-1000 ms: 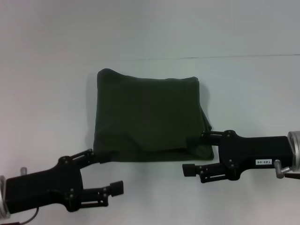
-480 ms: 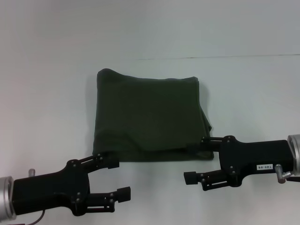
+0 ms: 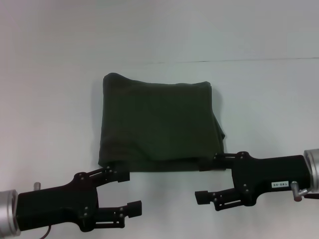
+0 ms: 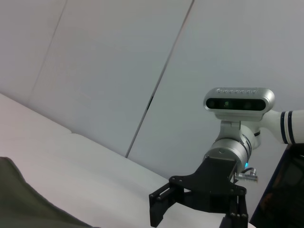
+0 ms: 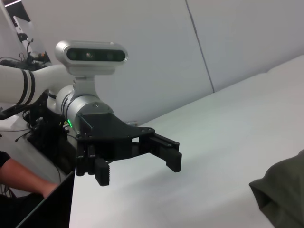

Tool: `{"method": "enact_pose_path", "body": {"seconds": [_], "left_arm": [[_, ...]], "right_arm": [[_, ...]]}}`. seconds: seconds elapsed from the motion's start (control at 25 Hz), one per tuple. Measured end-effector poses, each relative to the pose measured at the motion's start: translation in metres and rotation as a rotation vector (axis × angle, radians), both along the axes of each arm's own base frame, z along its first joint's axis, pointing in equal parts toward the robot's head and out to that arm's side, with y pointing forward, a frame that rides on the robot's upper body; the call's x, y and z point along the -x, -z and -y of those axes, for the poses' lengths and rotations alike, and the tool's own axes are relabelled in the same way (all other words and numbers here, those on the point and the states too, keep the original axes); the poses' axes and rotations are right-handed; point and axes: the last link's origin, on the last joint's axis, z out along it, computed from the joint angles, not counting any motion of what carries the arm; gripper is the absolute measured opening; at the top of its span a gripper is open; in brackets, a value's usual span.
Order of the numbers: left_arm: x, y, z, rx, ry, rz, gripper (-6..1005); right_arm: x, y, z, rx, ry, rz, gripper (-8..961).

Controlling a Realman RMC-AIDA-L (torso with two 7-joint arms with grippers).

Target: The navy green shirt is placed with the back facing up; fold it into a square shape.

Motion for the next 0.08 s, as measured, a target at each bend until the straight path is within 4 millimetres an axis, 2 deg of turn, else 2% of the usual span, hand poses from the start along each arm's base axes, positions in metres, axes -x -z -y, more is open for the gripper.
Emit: {"method": "enact_pose_path", "body": {"seconds": [0.08], "left_arm": [[0.0003, 0.0004, 0.0000, 0.000, -0.003, 0.000, 934]], "right_arm": [[0.0003, 0.0011, 0.0003, 0.002, 0.001, 0.000, 927]]}}
